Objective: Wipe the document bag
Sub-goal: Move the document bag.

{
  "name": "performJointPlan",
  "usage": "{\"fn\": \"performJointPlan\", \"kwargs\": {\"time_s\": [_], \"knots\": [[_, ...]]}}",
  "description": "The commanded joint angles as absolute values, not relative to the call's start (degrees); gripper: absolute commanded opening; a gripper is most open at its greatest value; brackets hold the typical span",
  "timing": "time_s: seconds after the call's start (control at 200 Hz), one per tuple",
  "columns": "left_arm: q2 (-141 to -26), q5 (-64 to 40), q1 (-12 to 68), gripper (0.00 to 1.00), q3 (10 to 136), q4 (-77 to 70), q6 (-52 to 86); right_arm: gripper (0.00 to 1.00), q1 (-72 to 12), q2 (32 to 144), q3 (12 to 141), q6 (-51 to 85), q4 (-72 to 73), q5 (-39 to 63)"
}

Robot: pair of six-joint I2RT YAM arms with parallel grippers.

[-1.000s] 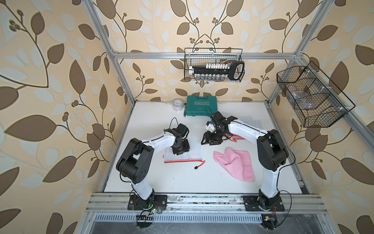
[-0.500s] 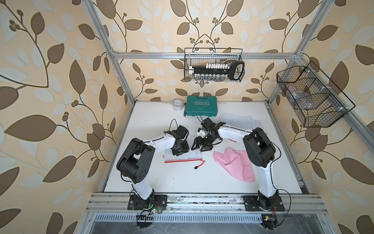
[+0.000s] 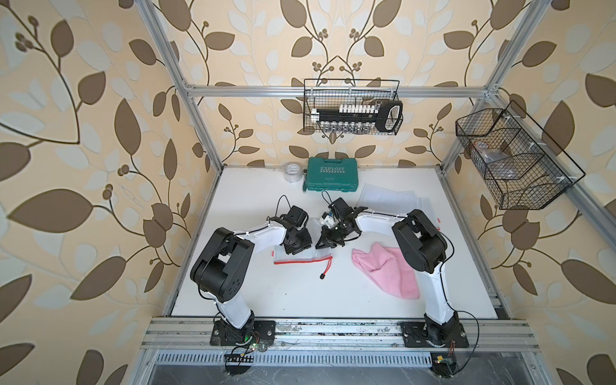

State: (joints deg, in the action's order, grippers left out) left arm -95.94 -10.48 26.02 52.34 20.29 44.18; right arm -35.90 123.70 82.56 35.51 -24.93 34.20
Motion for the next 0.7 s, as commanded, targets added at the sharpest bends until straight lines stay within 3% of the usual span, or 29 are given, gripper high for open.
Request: {"fn": "performJointPlan", "kwargs": {"time_s": [0.0,0.235,0.52,0.695], "knots": [[-93.56,-8.02,25.08,0.4,50.18,26.47,44.42,0.0,-35.5,118.2,87.12,27.04,-38.85,24.29],[-80.08,-5.14,23.56,0.45,60.56,37.04,40.17,0.0,-21.83,116.06,104.84,14.02,-64.48,6.04],[-79.25,-5.3,22.32,0.45,61.74,39.2,39.18,0.0,-6.73,123.98,110.99,3.84,-68.35,-0.59],[-79.33,-4.36,22.15,0.45,62.05,39.56,39.02,0.0,-1.95,127.25,114.83,0.68,-67.0,-5.22]]}}
